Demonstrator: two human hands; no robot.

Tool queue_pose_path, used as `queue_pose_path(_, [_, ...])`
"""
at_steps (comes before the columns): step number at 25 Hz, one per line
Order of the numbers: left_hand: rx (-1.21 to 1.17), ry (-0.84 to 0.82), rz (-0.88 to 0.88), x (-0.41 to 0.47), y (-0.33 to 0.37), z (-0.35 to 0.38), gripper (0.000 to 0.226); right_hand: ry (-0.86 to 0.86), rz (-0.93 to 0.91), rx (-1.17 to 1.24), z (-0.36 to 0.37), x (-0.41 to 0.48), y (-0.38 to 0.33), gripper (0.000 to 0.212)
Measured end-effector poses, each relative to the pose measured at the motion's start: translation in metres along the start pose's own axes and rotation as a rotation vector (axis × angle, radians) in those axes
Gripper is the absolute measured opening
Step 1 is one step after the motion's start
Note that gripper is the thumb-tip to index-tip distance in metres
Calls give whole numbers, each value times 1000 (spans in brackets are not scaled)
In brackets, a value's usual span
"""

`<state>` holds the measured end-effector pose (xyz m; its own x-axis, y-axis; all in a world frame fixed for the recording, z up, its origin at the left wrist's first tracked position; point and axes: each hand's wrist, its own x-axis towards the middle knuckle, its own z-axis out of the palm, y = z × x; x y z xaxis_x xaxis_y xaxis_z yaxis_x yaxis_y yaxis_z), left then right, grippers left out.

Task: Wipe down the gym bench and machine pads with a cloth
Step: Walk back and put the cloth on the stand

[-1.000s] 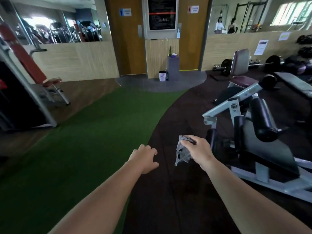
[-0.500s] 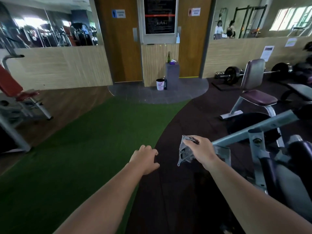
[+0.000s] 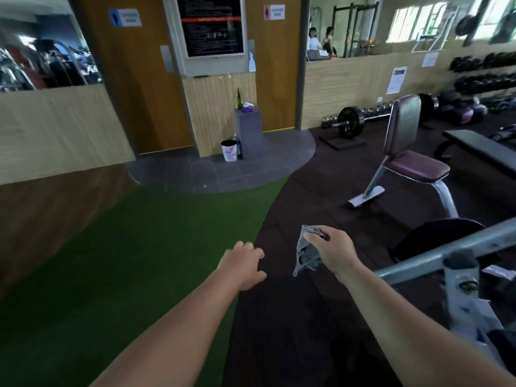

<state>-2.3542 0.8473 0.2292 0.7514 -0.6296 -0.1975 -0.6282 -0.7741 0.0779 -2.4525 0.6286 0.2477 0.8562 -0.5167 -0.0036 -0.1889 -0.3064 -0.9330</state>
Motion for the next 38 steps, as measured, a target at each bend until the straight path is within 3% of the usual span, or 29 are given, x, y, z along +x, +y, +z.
queue_pose_path(17, [-24, 30, 16, 620, -122, -123, 57, 53, 42, -35, 27, 628, -12, 8])
queue_pose_path(29, [36, 27, 149, 1052, -193, -225, 56, 191, 116, -4, 32, 1041, -9, 6])
queue_pose_path(38, [-67, 68, -9, 1343, -235, -289, 56, -5, 17, -225, 20, 1383, -24, 15])
